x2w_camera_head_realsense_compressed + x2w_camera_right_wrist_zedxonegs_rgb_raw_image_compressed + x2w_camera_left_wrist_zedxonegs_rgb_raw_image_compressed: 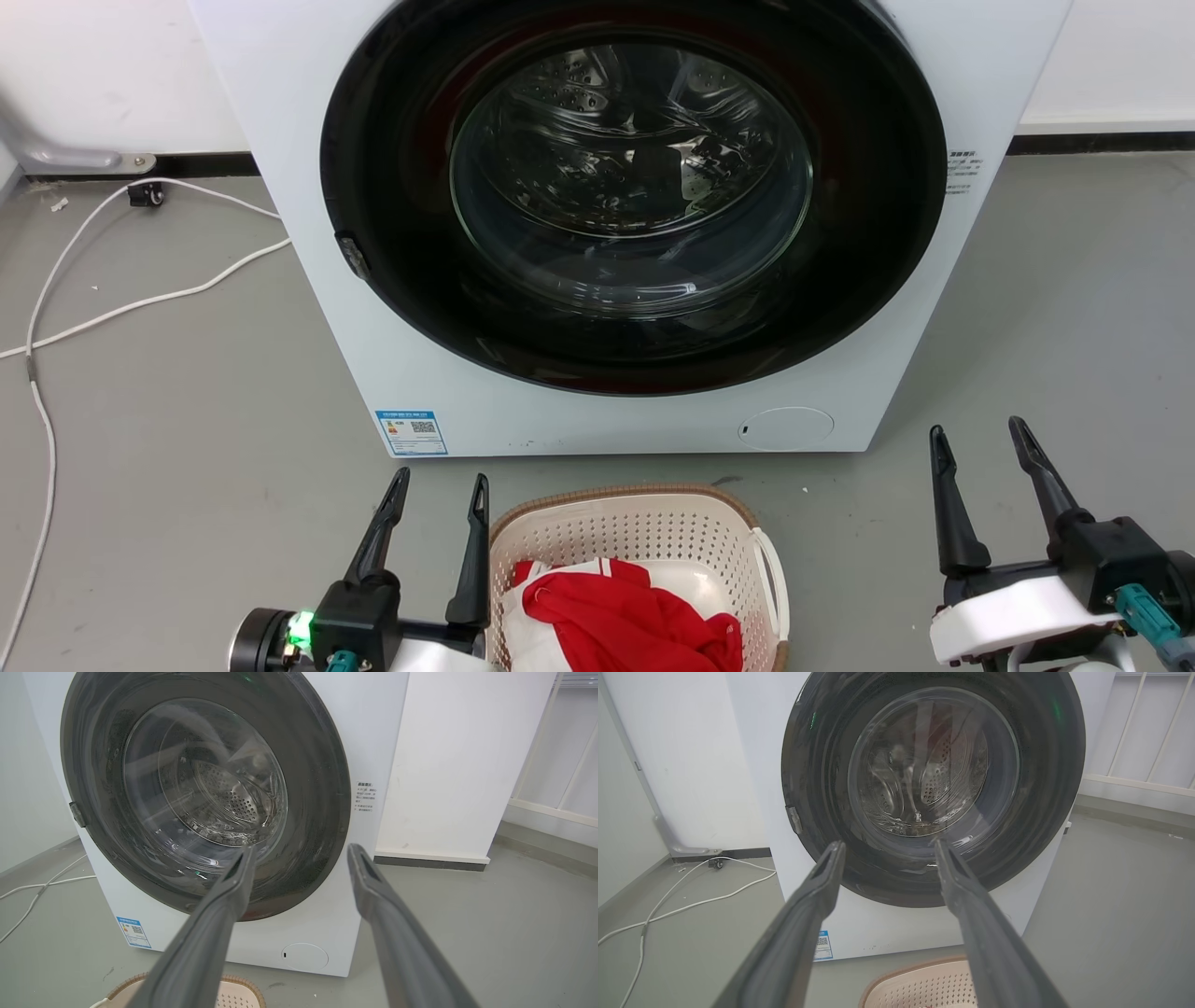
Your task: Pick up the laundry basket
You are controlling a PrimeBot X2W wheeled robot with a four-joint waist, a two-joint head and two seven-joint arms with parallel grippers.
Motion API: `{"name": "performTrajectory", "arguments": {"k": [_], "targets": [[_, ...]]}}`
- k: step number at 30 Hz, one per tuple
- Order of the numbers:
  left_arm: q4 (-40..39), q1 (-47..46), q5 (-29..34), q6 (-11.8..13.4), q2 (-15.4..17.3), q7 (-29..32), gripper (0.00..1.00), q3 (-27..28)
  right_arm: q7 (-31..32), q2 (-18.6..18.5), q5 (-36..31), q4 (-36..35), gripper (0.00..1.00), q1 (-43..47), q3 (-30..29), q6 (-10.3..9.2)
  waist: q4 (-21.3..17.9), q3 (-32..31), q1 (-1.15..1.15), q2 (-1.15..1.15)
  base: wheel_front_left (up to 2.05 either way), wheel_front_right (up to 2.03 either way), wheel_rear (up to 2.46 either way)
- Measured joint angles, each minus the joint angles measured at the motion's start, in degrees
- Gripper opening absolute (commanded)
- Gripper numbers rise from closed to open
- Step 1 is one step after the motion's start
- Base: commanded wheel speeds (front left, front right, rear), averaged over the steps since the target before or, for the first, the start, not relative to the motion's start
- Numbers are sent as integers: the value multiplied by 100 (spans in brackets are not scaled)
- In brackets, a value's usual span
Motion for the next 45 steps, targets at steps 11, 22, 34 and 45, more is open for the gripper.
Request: {"name": "performTrajectory", "arguments": {"k": [11,22,34,45], "targets": [[123,16,-102,-48,-8,0,100,42,0,-2,126,58,100,4,171,0,-8,150,0,0,0,0,0],[695,-636,-326,-43,-10,-1,100,199,158,-2,-111,318,100,-667,188,1,-37,1115,0,0,0,0,0],[2087,-2196,-248,-407,-4,-1,100,504,777,-3,21,1419,100,-2047,209,1,-44,2709,1,0,0,0,0],[4335,-3716,-51,-739,399,-1,100,357,1223,-3,123,3054,100,-3325,371,1,-54,3922,1,0,0,0,0]]}}
